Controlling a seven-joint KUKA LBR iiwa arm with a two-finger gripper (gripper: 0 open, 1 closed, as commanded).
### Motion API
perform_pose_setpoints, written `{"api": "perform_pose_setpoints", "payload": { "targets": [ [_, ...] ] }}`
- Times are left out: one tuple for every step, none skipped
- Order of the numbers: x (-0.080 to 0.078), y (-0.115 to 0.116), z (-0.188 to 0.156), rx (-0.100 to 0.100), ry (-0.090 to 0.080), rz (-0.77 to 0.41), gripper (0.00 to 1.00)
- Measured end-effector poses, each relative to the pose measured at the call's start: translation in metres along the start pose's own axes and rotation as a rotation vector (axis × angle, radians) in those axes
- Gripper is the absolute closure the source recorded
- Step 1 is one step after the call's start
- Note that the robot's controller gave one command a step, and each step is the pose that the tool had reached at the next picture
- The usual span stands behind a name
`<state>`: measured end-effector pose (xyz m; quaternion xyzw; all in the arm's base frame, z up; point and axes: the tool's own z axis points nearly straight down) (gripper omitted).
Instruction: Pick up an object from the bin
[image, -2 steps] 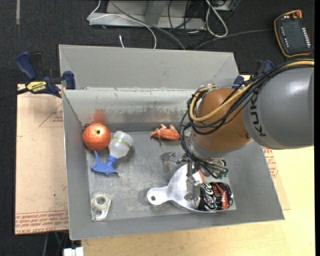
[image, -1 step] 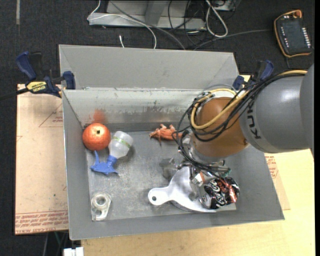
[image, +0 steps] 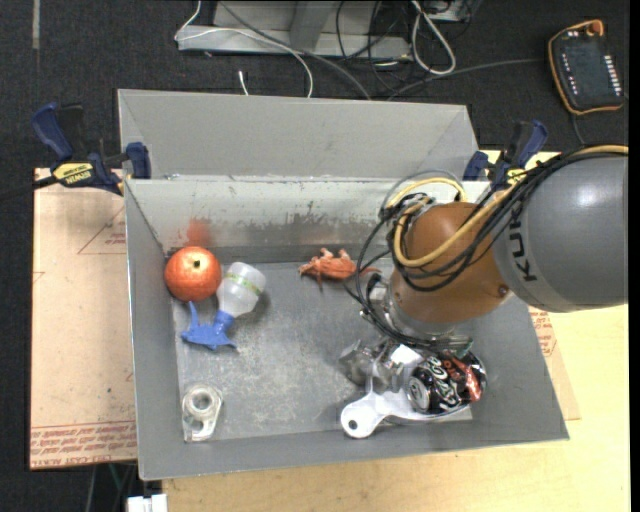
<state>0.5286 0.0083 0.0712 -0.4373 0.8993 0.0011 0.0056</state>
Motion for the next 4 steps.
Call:
{"api": "perform_pose_setpoints", "payload": {
  "targets": [
    [0.0,0.0,0.0,0.0,0.0,0.0,1.0],
    [0.0,0.0,-0.001,0.0,0.0,0.001,1.0],
    [0.0,0.002,-0.037,-0.007,0.003,0.003,1.0],
    [-0.001,0.002,-0.073,-0.007,0.003,0.005,1.0]
  ]
}}
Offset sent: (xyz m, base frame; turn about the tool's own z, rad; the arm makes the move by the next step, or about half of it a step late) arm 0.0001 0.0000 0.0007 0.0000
